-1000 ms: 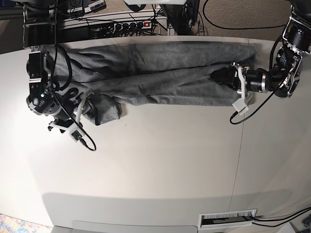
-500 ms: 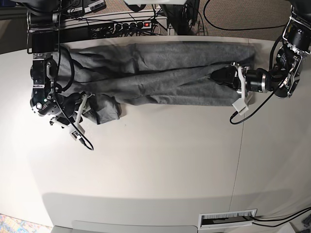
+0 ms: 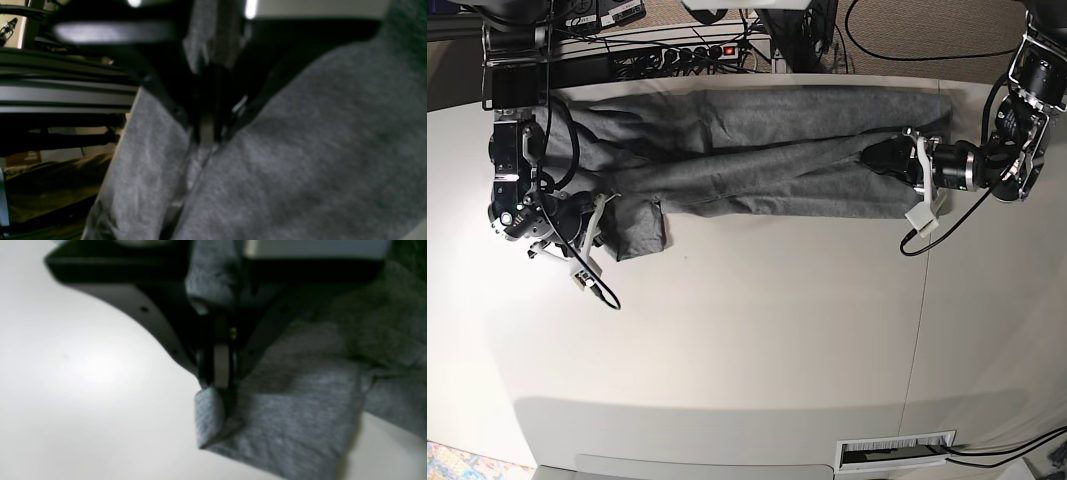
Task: Fold the T-shirt properly
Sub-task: 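Drag the hem end with the right gripper to straighten the strip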
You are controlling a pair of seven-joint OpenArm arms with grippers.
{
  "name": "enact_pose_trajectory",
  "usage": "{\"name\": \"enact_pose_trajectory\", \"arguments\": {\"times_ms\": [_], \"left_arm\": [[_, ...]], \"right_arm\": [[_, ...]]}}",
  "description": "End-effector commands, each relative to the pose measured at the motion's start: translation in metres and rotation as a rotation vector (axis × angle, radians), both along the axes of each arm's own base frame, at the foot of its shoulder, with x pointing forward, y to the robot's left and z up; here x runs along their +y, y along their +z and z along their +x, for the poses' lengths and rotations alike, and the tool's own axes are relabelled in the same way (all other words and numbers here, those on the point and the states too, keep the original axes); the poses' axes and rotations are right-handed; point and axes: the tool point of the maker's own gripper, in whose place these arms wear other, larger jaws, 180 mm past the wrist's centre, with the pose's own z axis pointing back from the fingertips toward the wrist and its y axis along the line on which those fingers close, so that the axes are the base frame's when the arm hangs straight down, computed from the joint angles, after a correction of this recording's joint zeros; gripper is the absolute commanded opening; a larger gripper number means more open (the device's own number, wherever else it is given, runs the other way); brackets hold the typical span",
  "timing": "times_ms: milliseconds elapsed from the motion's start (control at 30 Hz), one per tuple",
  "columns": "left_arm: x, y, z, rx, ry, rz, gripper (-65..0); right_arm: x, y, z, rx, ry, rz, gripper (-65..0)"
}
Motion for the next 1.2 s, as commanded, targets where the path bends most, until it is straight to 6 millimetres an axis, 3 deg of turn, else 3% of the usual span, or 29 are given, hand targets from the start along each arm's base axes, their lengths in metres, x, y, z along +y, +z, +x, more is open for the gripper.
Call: {"name": "enact_pose_trajectory", "arguments": {"times_ms": [0,200,433,567,833,933,1033,1167], "left_arm": [[0.018,-0.015,-0.012,0.034,-0.051,0.116,-62.5],[0.017,-0.015,-0.011,0.030,-0.046,0.112,-62.5],[0.017,-0.015,-0.011,0.029,-0.045,0.111,-62.5],[0.017,-0.015,-0.011,0.029,-0.045,0.111,-62.5],[0.016,-0.014,-0.009,0.023,-0.039,0.106,-62.5],[0.016,-0.014,-0.009,0.024,-0.039,0.106,-62.5],[0.016,-0.014,-0.008,0.021,-0.037,0.103,-62.5],[0.016,-0.013,-0.008,0.020,-0.035,0.102,-62.5]], "right_arm": [[-0.001,0.025,0.015,-0.069,0.008,-0.001,-65.0],[0.025,0.049,-0.002,-0.037,0.082,0.027,-65.0],[0.041,0.046,-0.043,-0.006,0.140,0.044,-65.0],[0.032,0.050,-0.067,-0.014,0.115,0.030,-65.0],[0.002,0.078,-0.110,-0.077,0.009,0.056,-65.0],[-0.008,0.075,-0.120,-0.057,-0.021,0.051,-65.0],[-0.016,0.074,-0.120,-0.067,-0.034,0.003,-65.0],[-0.027,0.084,-0.103,-0.179,-0.041,-0.064,-65.0]]}}
